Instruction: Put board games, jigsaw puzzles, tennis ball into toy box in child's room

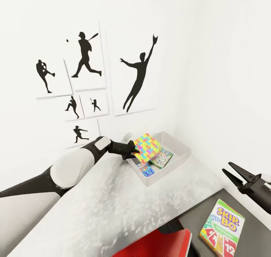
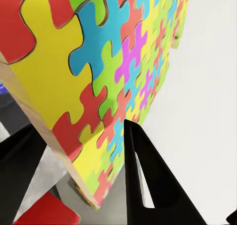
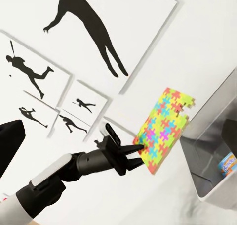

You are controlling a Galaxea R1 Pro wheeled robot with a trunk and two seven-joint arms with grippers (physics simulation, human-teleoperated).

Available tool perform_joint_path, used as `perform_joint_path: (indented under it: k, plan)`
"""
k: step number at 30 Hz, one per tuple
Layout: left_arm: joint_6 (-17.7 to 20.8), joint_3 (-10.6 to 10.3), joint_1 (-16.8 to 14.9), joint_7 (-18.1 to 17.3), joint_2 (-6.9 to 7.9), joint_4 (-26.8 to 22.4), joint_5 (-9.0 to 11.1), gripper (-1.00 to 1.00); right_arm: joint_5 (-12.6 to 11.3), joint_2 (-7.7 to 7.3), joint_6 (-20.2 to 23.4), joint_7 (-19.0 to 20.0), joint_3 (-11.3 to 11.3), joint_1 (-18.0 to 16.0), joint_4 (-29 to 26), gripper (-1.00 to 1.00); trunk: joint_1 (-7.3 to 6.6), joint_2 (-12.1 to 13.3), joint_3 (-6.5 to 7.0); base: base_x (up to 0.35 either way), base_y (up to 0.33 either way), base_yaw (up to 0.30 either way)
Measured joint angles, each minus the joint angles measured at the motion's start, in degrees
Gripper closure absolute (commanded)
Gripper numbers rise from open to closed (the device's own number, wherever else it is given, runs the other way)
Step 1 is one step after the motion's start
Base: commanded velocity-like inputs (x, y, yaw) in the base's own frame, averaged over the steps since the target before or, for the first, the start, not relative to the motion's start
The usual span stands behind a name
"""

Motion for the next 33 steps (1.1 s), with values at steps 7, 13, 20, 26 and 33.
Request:
perform_joint_path:
  k: [7, 13, 20, 26, 33]
  plan:
    - [0.0, -3.6, 0.0, -0.1, 0.0, 0.4, 0.0, 1.0, 0.0, 0.0, 0.0, 0.0, 0.0, 0.0, 0.0, -1.0, 0.0, 0.0, -0.66, 0.0, 0.0, 0.0]
    - [-0.2, -3.9, 0.0, -0.2, -0.01, 1.2, 0.0, 1.0, 0.0, 0.0, 0.0, 0.1, 0.0, 0.0, 0.0, -1.0, 0.0, 0.0, -1.23, 0.0, 0.0, 0.0]
    - [-0.3, -4.0, 0.0, -1.4, -0.01, 1.3, 0.1, 1.0, 0.0, 0.06, 0.0, 0.1, 0.0, 0.0, 0.0, -1.0, 0.0, 0.0, -1.88, 0.0, 0.0, 0.0]
    - [-0.4, -4.1, 0.0, -8.8, 0.0, 0.4, 0.0, 1.0, 0.0, 0.07, 0.0, 0.1, 0.0, 0.0, 0.0, -1.0, 0.0, 0.0, -2.45, 0.0, 0.0, 0.0]
    - [-0.6, -4.3, 0.0, -13.4, 0.0, -1.2, -0.1, 1.0, 0.0, 0.1, 0.0, 0.1, 0.1, 0.0, 0.0, -1.0, 0.0, 0.0, -3.11, 0.0, 0.0, 0.0]
